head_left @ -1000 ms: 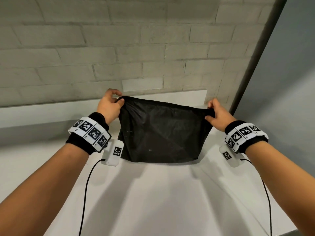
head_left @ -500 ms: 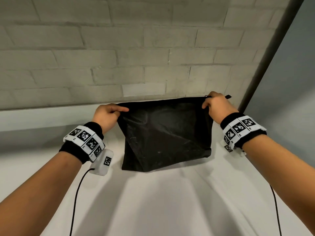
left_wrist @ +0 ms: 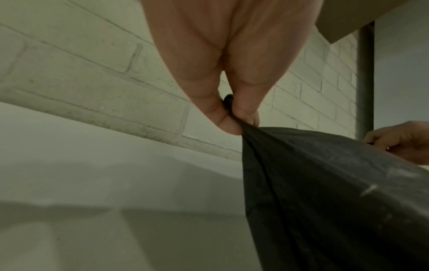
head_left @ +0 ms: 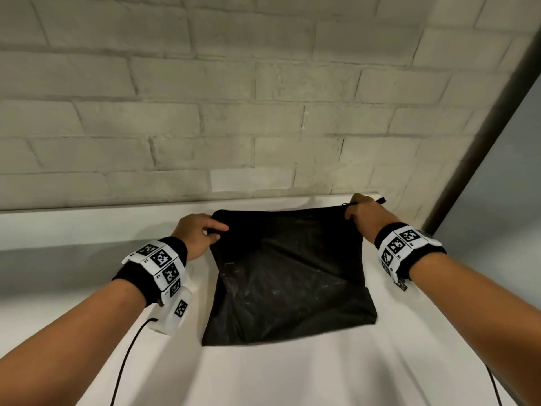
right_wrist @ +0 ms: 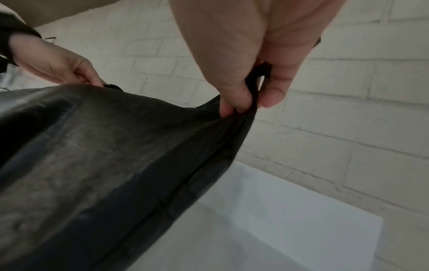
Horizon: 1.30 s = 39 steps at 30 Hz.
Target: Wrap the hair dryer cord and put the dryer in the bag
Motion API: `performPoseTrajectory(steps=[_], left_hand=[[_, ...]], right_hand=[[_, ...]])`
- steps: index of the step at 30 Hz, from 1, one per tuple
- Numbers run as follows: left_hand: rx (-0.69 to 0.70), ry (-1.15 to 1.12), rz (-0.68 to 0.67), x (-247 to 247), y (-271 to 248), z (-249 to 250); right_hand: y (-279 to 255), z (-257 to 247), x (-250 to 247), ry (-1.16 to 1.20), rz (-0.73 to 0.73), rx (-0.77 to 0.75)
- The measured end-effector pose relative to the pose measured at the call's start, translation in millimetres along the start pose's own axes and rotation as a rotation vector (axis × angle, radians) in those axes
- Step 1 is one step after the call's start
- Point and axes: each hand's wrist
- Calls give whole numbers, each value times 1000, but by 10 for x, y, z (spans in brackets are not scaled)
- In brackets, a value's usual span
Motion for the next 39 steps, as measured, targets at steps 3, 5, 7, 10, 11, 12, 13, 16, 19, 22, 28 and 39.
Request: performPoseTrajectory(steps=[3,5,7,10,11,12,13,16,19,22,28,39], left_hand=[[-11,17,-52,58,174,-96],[-19,51,-87,95,295,-144],[-27,75,-96,134,413,-172],[-35,124,-81,201,571,-169],[-46,118,-75,223,619,-161],[-49,140,-80,254,678,-167],[-57,160,-88,279,716,-165],[-33,217,-177,370,889,-241],[71,271,-118,479,1002,-371],[81,352,-136,511,1020,-432],[5,319,-209,556,972,-435],[-56,489,-257,300,540,-243]], right_hand=[[168,24,90,-24,-57,-1],[265,58,150,-47,-77,-4],[363,102,233,-54,-94,-10],[509,131,343,-30,-124,4],[552,136,371,-36,-144,13],[606,154,399,-59,-166,21],[646,178,423,-90,-179,18],[743,268,502,-173,-181,-41],[812,334,560,-243,-222,-69],[852,351,577,-326,-254,-73],[868,413,649,-400,-329,-11],[363,168,467,-248,-194,21]])
Point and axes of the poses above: each hand's wrist, its own y-axis towards the middle knuckle, its own x-axis out of the palm, z = x × y, and after that the axes turned 5 degrees about -y, right-handed
